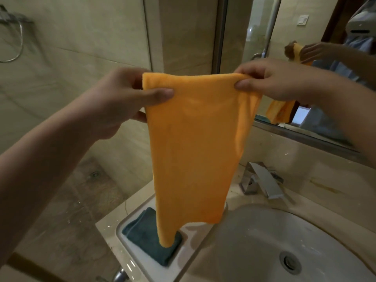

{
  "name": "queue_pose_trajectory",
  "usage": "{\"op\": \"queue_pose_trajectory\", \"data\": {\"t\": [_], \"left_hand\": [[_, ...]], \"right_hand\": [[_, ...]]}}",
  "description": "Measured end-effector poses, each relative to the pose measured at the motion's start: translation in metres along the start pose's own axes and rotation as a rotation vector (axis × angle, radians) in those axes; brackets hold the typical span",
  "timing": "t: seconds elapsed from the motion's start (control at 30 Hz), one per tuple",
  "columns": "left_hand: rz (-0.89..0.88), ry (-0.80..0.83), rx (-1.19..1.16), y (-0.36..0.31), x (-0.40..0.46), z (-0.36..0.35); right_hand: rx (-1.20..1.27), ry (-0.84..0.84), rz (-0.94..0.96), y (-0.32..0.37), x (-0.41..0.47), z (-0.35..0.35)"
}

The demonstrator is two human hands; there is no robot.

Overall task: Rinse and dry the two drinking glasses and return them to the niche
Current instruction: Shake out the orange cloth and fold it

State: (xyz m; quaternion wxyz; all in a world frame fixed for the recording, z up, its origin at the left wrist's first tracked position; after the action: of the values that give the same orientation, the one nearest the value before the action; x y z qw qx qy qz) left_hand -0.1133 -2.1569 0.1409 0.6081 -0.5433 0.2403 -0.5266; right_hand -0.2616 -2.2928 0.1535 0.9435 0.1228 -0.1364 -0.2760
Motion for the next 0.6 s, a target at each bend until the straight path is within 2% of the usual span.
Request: {"op": "queue_pose_trajectory", "data": {"t": [0.13, 0.27, 0.37, 0.43, 0.5, 0.6], "left_hand": [[0.145, -0.015, 0.016, 0.039, 0.009, 0.001], [0.235, -0.085, 0.087, 0.089, 0.033, 0.004], [0.266, -0.142, 0.120, 0.127, 0.053, 0.010], [0.213, -0.193, 0.237, 0.141, 0.064, 0.015], [0.098, -0.236, 0.484, 0.141, 0.067, 0.017], [-0.064, -0.175, 0.675, 0.141, 0.056, -0.003]], "right_hand": [[-0.088, 0.097, -0.025, -0.006, 0.013, -0.027], [-0.276, 0.065, -0.016, -0.023, 0.048, -0.067], [-0.254, 0.055, -0.056, -0.039, 0.070, -0.099], [-0.229, 0.050, -0.084, -0.047, 0.080, -0.117], [-0.198, 0.035, -0.102, -0.052, 0.084, -0.131], [-0.166, 0.001, -0.101, -0.060, 0.072, -0.160]]}}
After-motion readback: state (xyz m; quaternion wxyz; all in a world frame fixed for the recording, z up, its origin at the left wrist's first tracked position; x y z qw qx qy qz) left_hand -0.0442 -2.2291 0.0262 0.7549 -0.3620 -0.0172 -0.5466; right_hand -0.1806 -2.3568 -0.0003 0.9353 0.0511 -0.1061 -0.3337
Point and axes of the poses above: each hand's wrist, its own x-axis towards the middle knuckle, its own z-axis out of the back of the hand, y = z × x, the point moved 10 cm from there along x, towards the middle knuckle, and after that the axes turned 5 degrees about -x, right-handed, at the moved point
